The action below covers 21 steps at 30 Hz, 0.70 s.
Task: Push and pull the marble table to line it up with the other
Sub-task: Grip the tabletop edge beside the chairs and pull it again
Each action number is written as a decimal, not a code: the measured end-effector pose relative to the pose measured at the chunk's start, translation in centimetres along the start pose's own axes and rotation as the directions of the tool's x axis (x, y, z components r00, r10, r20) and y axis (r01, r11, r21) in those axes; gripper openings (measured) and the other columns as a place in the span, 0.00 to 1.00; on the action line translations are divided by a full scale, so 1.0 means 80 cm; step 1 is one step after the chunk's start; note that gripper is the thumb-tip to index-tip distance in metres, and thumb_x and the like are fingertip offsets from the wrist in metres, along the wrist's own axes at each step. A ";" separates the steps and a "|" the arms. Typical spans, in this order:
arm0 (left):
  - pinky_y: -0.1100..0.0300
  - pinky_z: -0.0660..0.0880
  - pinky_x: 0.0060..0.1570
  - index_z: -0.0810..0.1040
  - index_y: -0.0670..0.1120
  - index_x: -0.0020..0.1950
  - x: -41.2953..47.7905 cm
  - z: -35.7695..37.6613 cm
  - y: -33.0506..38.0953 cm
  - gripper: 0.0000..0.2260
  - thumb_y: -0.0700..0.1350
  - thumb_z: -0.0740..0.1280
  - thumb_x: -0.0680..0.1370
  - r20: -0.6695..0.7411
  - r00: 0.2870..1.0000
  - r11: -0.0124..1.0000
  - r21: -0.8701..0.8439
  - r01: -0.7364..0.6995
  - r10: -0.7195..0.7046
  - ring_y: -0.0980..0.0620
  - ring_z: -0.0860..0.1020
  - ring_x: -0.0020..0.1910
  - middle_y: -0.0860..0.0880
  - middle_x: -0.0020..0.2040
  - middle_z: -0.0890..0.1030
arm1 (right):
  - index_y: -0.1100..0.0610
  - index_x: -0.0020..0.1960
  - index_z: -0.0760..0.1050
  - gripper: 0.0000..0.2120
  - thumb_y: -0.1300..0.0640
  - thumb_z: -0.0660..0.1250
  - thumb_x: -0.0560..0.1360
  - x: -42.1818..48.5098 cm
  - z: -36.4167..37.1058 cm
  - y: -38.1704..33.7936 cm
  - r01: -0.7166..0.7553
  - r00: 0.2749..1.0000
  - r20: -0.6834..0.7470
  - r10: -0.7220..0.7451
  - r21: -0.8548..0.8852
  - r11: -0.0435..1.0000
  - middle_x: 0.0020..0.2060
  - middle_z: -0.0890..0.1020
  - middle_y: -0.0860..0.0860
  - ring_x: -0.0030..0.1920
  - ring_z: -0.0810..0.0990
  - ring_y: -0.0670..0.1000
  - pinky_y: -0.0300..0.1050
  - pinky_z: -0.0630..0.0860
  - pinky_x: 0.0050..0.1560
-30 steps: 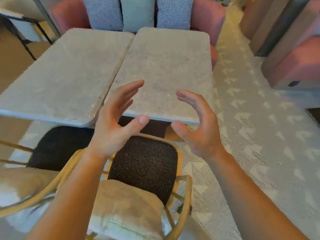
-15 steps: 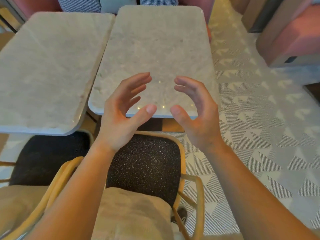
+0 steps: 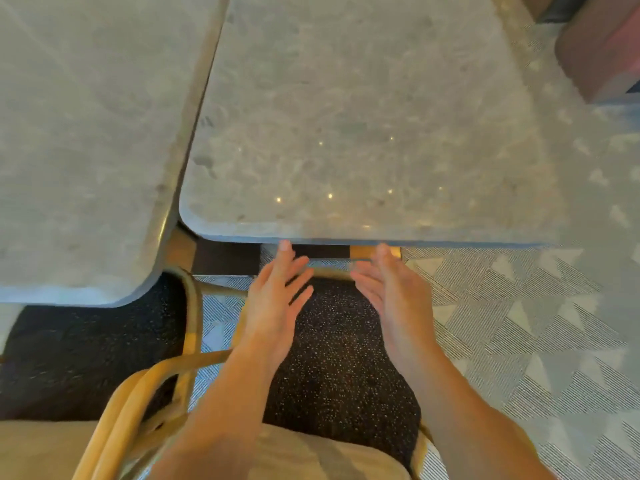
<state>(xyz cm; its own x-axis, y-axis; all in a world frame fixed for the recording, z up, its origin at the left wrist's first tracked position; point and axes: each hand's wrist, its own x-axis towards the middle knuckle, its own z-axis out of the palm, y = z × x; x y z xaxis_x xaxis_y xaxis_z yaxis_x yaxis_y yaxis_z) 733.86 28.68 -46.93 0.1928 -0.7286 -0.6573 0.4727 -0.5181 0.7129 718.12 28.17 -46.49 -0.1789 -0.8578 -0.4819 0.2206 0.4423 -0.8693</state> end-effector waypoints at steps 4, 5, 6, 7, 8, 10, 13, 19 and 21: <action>0.48 0.83 0.58 0.75 0.52 0.73 0.053 -0.014 0.027 0.37 0.64 0.76 0.68 -0.037 0.999 0.964 -0.267 -0.005 -0.005 0.46 0.83 0.66 0.47 0.69 0.83 | 0.57 0.66 0.75 0.35 0.38 0.74 0.66 0.047 0.023 0.000 -0.194 0.973 -0.032 0.228 0.423 0.885 0.60 0.85 0.57 0.60 0.86 0.54 0.49 0.82 0.62; 0.46 0.85 0.59 0.76 0.52 0.73 0.066 -0.015 0.038 0.35 0.62 0.76 0.69 -0.052 0.999 0.939 -0.343 -0.030 0.013 0.44 0.83 0.67 0.46 0.69 0.83 | 0.57 0.66 0.75 0.33 0.40 0.75 0.68 0.060 0.029 -0.005 -0.172 0.972 -0.052 0.229 0.507 0.845 0.61 0.85 0.56 0.60 0.86 0.54 0.52 0.82 0.64; 0.43 0.85 0.61 0.76 0.51 0.74 0.078 -0.016 0.047 0.34 0.61 0.77 0.71 -0.073 0.997 0.905 -0.422 -0.052 0.023 0.42 0.83 0.69 0.45 0.70 0.83 | 0.56 0.64 0.76 0.28 0.42 0.76 0.71 0.072 0.033 -0.009 -0.146 0.972 -0.070 0.226 0.576 0.804 0.61 0.86 0.55 0.60 0.87 0.54 0.54 0.82 0.66; 0.41 0.84 0.64 0.76 0.50 0.75 0.089 -0.016 0.055 0.31 0.58 0.77 0.74 -0.102 0.994 0.870 -0.487 -0.074 0.028 0.41 0.83 0.69 0.45 0.69 0.84 | 0.54 0.63 0.78 0.21 0.44 0.76 0.75 0.082 0.038 -0.012 -0.131 0.970 -0.078 0.230 0.632 0.764 0.60 0.87 0.55 0.58 0.88 0.54 0.55 0.84 0.65; 0.40 0.84 0.66 0.77 0.49 0.75 0.098 -0.019 0.060 0.28 0.56 0.77 0.77 -0.126 0.992 0.847 -0.523 -0.092 0.031 0.41 0.84 0.68 0.45 0.68 0.86 | 0.53 0.63 0.79 0.17 0.46 0.75 0.79 0.088 0.045 -0.011 -0.123 0.971 -0.069 0.228 0.675 0.727 0.58 0.89 0.55 0.56 0.90 0.54 0.54 0.86 0.62; 0.40 0.84 0.65 0.78 0.48 0.75 0.106 -0.022 0.064 0.24 0.52 0.76 0.81 -0.143 0.989 0.847 -0.523 -0.098 0.026 0.41 0.86 0.66 0.44 0.66 0.87 | 0.53 0.65 0.81 0.14 0.48 0.72 0.82 0.094 0.050 -0.008 -0.107 0.982 -0.035 0.186 0.710 0.697 0.55 0.90 0.55 0.53 0.92 0.54 0.52 0.88 0.53; 0.41 0.87 0.59 0.79 0.48 0.69 0.110 -0.033 0.062 0.19 0.48 0.78 0.80 -0.137 0.990 0.863 -0.495 -0.098 0.033 0.41 0.87 0.63 0.44 0.63 0.88 | 0.53 0.69 0.80 0.17 0.50 0.72 0.82 0.095 0.055 -0.001 -0.078 0.988 -0.036 0.147 0.712 0.698 0.59 0.90 0.55 0.57 0.90 0.55 0.54 0.87 0.60; 0.46 0.87 0.57 0.78 0.49 0.56 0.102 -0.041 0.068 0.11 0.43 0.79 0.80 -0.106 0.994 0.866 -0.497 -0.059 0.006 0.46 0.87 0.56 0.45 0.59 0.87 | 0.56 0.66 0.80 0.18 0.53 0.77 0.79 0.095 0.063 -0.005 -0.014 0.979 -0.128 0.156 0.731 0.683 0.54 0.91 0.56 0.54 0.91 0.57 0.58 0.87 0.58; 0.44 0.86 0.60 0.77 0.49 0.55 0.097 -0.043 0.067 0.12 0.43 0.79 0.80 -0.098 0.995 0.866 -0.497 -0.052 0.003 0.47 0.86 0.55 0.45 0.60 0.86 | 0.57 0.65 0.79 0.19 0.54 0.79 0.77 0.092 0.063 -0.003 0.003 0.979 -0.140 0.145 0.733 0.680 0.52 0.91 0.58 0.52 0.92 0.58 0.60 0.87 0.58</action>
<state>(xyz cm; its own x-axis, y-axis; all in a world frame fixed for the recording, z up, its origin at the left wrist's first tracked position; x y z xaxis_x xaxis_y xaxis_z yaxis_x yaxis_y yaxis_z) 740.87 21.79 -49.06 0.2775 -0.6830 -0.6757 0.8269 -0.1882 0.5299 721.60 20.45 -49.27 -0.2769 -0.7394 -0.6137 0.8521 0.1062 -0.5124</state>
